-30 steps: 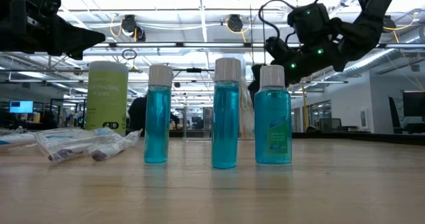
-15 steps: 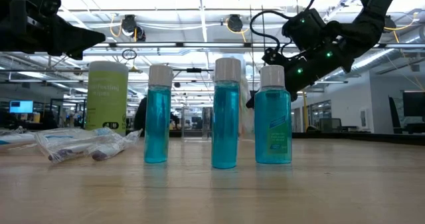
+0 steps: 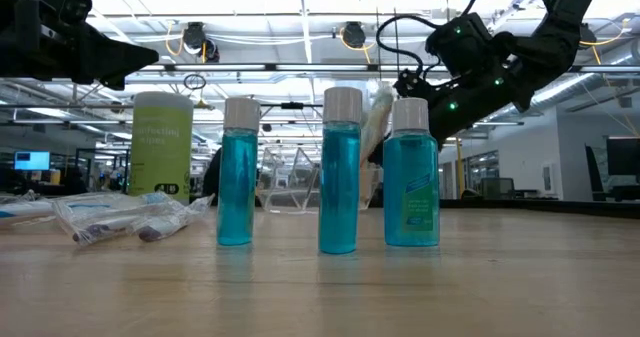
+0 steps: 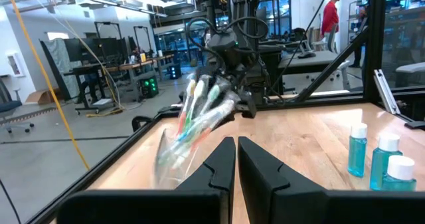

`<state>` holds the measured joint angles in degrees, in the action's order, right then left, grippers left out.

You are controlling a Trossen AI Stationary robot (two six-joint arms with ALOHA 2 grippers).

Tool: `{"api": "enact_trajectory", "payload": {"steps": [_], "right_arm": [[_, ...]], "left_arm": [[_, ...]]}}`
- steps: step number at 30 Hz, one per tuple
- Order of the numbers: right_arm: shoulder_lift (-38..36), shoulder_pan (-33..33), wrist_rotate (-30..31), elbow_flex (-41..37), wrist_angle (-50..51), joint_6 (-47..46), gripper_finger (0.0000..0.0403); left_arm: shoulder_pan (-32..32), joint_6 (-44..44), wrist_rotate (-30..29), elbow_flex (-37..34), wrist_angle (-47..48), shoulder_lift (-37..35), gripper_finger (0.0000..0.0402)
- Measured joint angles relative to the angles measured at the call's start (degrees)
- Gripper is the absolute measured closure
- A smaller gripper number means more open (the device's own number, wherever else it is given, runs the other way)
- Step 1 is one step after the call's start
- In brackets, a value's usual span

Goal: Pick & Place toothbrushing station
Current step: Adjust the transparent organizer

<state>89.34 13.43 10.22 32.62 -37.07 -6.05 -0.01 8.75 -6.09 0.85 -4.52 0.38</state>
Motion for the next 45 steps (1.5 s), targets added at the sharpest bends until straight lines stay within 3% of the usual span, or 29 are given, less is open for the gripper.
{"api": "enact_trajectory", "payload": {"steps": [16,20,26,30,37,45], "right_arm": [[0.0,0.0,-0.7,0.0,-3.6,1.4,0.0277],[0.0,0.0,-8.0,0.0,-5.4,2.2,0.0277],[0.0,0.0,-25.0,0.1,-9.0,3.4,0.0277],[-4.2,1.2,-34.5,0.1,-10.1,2.0,0.0277],[-20.8,4.0,-33.2,-3.4,0.1,-0.8,0.0277],[-43.3,4.2,-19.4,-14.3,6.3,-0.3,0.0277]], "left_arm": [[0.0,0.0,0.0,0.0,0.0,0.0,0.0376],[0.0,0.0,0.0,0.0,0.0,0.0,0.0376],[0.0,0.0,0.0,0.0,0.0,0.0,0.0376],[0.0,0.0,0.0,0.0,0.0,0.0,0.0376],[0.0,0.0,0.0,0.0,0.0,0.0,0.0376],[0.0,0.0,0.0,0.0,0.0,0.0,0.0376]]}}
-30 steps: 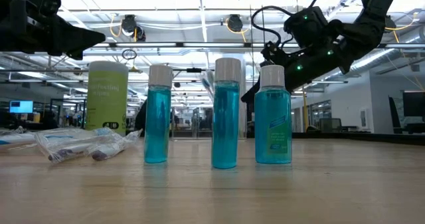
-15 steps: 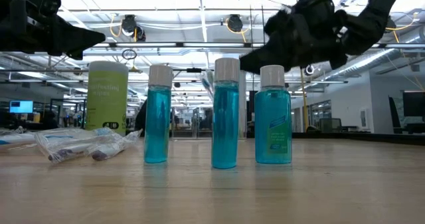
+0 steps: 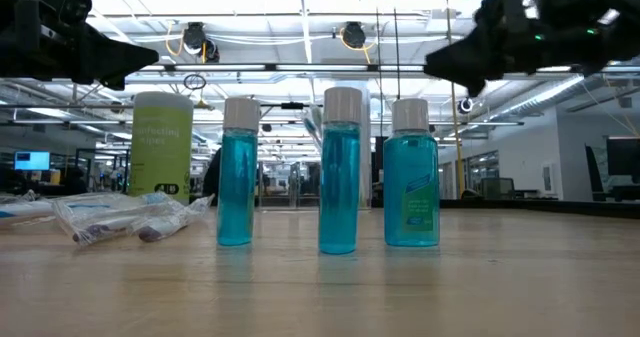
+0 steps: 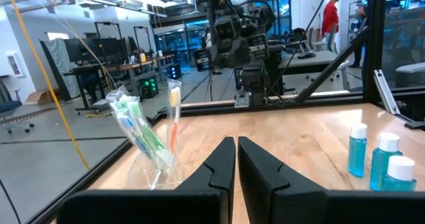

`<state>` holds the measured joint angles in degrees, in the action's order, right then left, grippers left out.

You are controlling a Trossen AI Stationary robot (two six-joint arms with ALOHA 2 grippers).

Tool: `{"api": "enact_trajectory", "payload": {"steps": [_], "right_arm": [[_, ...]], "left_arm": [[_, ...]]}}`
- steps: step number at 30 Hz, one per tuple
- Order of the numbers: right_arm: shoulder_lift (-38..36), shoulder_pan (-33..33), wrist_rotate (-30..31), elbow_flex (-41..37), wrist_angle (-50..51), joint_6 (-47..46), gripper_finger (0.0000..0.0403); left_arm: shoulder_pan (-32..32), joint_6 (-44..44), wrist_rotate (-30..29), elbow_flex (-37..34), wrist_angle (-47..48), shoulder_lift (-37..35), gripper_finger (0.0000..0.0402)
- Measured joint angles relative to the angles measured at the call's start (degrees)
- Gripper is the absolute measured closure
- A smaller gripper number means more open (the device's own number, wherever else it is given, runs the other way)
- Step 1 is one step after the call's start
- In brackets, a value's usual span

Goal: Pick & Place toothbrushing station
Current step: Adjust the transparent organizer

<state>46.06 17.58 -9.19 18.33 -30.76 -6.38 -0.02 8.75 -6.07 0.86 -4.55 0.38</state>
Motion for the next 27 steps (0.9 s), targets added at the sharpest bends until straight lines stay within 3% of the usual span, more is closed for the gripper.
{"api": "enact_trajectory", "payload": {"steps": [5,11,17,27], "right_arm": [[-10.1,0.0,2.9,-6.5,-0.2,1.1,0.0277],[-19.1,0.0,10.5,-13.1,1.1,2.6,0.0277],[-26.2,-0.1,15.2,-15.2,2.3,3.2,0.0277],[-38.1,0.0,15.2,-15.3,15.5,3.7,0.0277]], "left_arm": [[0.0,0.0,0.0,0.0,0.0,0.0,0.0376],[0.0,0.0,0.0,0.0,0.0,0.0,0.0376],[0.0,0.0,0.0,0.0,0.0,0.0,0.0376],[0.0,0.0,0.0,0.0,0.0,0.0,0.0376]]}}
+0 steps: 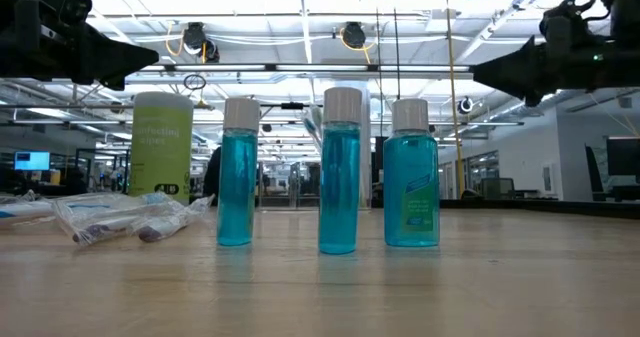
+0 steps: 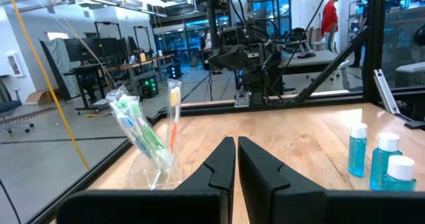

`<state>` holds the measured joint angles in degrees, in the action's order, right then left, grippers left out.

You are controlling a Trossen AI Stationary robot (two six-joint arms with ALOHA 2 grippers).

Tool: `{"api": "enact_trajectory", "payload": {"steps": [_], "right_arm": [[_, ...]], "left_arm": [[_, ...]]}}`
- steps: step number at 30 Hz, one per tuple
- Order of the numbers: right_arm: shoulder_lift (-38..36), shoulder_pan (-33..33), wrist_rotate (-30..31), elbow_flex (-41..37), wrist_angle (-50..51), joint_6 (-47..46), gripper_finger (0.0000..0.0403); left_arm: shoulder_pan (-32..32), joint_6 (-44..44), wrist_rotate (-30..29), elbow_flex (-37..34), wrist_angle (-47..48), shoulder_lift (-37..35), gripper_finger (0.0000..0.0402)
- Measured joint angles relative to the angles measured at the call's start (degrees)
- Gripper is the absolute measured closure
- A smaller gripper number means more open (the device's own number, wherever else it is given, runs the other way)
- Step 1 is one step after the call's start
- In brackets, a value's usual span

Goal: Pick & Place toothbrushing station
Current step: Adjust the transparent organizer

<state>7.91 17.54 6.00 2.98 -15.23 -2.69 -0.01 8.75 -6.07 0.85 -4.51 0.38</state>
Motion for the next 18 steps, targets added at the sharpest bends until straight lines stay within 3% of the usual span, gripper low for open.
{"api": "enact_trajectory", "payload": {"steps": [7,18], "right_arm": [[-5.4,0.0,0.0,0.0,5.5,-0.1,0.0277],[-6.5,0.0,3.0,-0.1,6.9,3.8,0.0277]], "left_arm": [[0.0,0.0,0.0,0.0,0.0,0.0,0.0376],[0.0,0.0,0.0,0.0,0.0,0.0,0.0376]]}}
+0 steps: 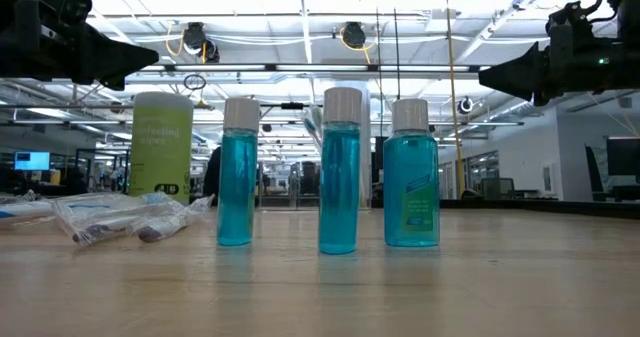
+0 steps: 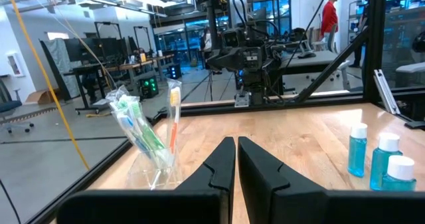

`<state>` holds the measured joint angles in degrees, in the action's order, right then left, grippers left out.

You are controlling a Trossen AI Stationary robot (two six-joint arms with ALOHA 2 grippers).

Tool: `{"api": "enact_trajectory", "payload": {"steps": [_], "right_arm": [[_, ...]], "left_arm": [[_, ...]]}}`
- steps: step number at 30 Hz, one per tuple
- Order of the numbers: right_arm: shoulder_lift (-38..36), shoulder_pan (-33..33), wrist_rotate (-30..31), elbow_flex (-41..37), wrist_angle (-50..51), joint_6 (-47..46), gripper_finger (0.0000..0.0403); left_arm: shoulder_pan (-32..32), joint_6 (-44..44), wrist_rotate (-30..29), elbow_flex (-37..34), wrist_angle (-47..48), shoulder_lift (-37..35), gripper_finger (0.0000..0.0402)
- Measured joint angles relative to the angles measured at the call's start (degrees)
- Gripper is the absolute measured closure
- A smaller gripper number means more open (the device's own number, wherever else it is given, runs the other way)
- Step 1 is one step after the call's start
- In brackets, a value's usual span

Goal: Pick & Place toothbrushing station
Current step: Adjust the transparent organizer

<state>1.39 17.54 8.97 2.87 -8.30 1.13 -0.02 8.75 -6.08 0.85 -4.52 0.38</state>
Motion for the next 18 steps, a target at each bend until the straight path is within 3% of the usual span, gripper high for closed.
{"api": "enact_trajectory", "payload": {"steps": [18], "right_arm": [[0.0,0.0,0.0,0.0,0.0,-0.4,0.0277]], "left_arm": [[0.0,-0.1,-0.1,0.0,-2.3,0.0,0.0376]]}}
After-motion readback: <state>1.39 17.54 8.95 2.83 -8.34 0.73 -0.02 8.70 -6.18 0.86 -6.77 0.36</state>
